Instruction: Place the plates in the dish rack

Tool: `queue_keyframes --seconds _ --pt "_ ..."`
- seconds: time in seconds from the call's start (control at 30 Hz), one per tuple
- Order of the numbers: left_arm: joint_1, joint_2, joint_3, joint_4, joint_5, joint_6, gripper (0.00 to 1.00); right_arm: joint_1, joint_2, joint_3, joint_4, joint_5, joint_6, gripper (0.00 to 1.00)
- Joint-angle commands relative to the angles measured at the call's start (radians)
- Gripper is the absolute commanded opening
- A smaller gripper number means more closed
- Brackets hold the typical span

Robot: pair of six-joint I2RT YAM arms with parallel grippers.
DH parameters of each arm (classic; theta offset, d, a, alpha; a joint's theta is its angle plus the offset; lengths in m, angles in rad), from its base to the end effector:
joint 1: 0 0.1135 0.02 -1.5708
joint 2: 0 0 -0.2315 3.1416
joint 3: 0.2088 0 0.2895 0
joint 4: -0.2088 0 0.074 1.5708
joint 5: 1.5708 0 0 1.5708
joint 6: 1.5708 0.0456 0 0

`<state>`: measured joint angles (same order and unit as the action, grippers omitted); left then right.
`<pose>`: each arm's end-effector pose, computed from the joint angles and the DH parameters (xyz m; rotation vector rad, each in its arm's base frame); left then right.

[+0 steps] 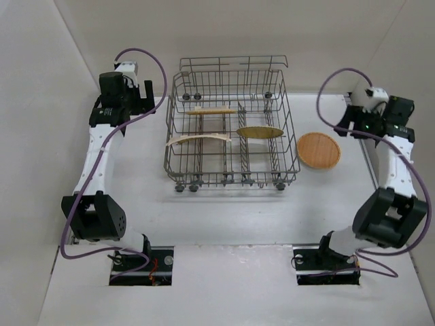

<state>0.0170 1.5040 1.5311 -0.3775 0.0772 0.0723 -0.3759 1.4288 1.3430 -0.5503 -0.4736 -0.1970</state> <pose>0.3982 0.0033 0.3711 0.1049 1.9173 -0.0142 0.3488 -0.1153 0.3101 -0.0677 2.1326 0.1883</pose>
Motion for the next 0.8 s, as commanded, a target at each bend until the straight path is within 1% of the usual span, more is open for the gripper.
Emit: queue_keyframes --seconds 0.0,0.03,0.17,0.3,0.4,0.43,0.57,0.7,0.77 --pt "-0.002 -0.044 -0.002 0.048 -0.028 0.027 1.0 -0.158 0.068 -0.041 -0.142 -0.201 0.234 0.79" --pt "-0.004 -0.044 -0.002 0.051 -0.028 0.024 1.0 -0.194 0.09 -0.047 -0.148 -0.23 0.252 0.77" --pt "-0.004 -0.036 0.011 0.052 -0.024 0.024 1.0 -0.272 0.169 -0.073 -0.166 -0.302 0.292 0.75" --pt "-0.005 -0.027 0.021 0.052 -0.016 0.024 1.0 -0.309 0.232 -0.077 -0.181 -0.342 0.274 0.71" --pt "-0.008 -0.024 0.023 0.052 -0.013 0.023 1.0 -0.32 0.286 -0.067 -0.184 -0.361 0.277 0.66" --pt "-0.01 -0.022 0.024 0.054 -0.013 0.024 1.0 -0.32 0.321 -0.055 -0.197 -0.359 0.271 0.64" --pt "-0.01 -0.018 0.043 0.052 -0.013 0.024 1.0 -0.32 0.392 -0.045 -0.206 -0.323 0.255 0.63" --pt "-0.009 -0.024 0.047 0.049 -0.011 0.026 1.0 -0.323 0.427 -0.028 -0.174 -0.254 0.266 0.62" --pt "-0.007 -0.025 0.043 0.049 -0.01 0.026 1.0 -0.317 0.453 -0.015 -0.158 -0.229 0.281 0.6"
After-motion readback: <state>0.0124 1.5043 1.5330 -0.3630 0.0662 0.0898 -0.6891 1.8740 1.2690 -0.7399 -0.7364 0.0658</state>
